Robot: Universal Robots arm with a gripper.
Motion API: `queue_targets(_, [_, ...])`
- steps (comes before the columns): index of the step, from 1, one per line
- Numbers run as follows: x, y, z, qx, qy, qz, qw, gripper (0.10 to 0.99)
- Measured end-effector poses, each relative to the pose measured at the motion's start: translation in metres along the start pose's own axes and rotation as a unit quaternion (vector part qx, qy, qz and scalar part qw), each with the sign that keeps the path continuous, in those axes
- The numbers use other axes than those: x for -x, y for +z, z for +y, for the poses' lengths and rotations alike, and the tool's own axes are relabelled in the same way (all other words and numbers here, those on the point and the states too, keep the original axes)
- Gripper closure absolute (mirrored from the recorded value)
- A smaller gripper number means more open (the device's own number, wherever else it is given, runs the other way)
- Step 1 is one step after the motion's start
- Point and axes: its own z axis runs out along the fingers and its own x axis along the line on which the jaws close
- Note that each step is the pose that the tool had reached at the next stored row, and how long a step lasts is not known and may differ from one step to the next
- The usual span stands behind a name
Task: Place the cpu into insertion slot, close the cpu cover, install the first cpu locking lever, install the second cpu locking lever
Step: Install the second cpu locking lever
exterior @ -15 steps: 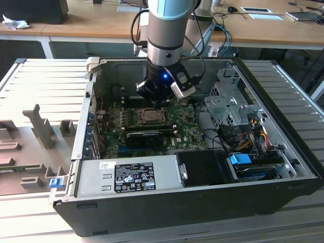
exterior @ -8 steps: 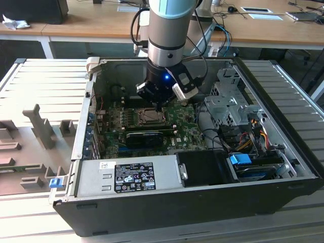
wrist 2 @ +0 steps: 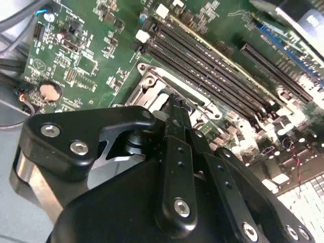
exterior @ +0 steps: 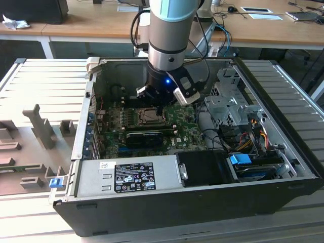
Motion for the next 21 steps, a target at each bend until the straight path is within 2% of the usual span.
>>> queue_targets(2, [0.0, -0.0031, -0.001, 0.0002, 0.0, -0.0001, 1.0, 0.98])
queue_targets(3, [-0.0003, -0.0035, -0.0045, 0.0002, 0.0, 0.0001, 1.0, 0.98])
queue_targets(6, [-0.0015, 0.0013, -0.0086, 0.0014, 0.0, 0.0011, 1.0, 0.98])
queue_targets(7, [-0.0038, 0.0041, -0.0089, 0.0015, 0.0, 0.0012, 1.0, 0.98])
queue_targets(8, [-0.0129, 0.0069, -0.0086, 0.0021, 0.0, 0.0012, 1.0, 0.98])
queue_targets(10, [-0.025, 0.0091, -0.008, 0.0036, 0.0, 0.001, 1.0, 0.98])
queue_targets(13, [-0.0376, 0.0117, -0.0074, 0.0046, -0.001, 0.0009, 1.0, 0.98])
queue_targets(14, [-0.0407, 0.0148, -0.0077, 0.0048, -0.001, 0.0009, 1.0, 0.98])
queue_targets(17, [-0.0447, 0.026, -0.009, 0.0057, -0.001, 0.001, 1.0, 0.98])
queue_targets(20, [-0.0447, 0.0313, -0.0097, 0.0062, -0.002, 0.0011, 1.0, 0.98])
queue_targets(21, [-0.0452, 0.0331, -0.0102, 0.0082, -0.002, 0.001, 1.0, 0.98])
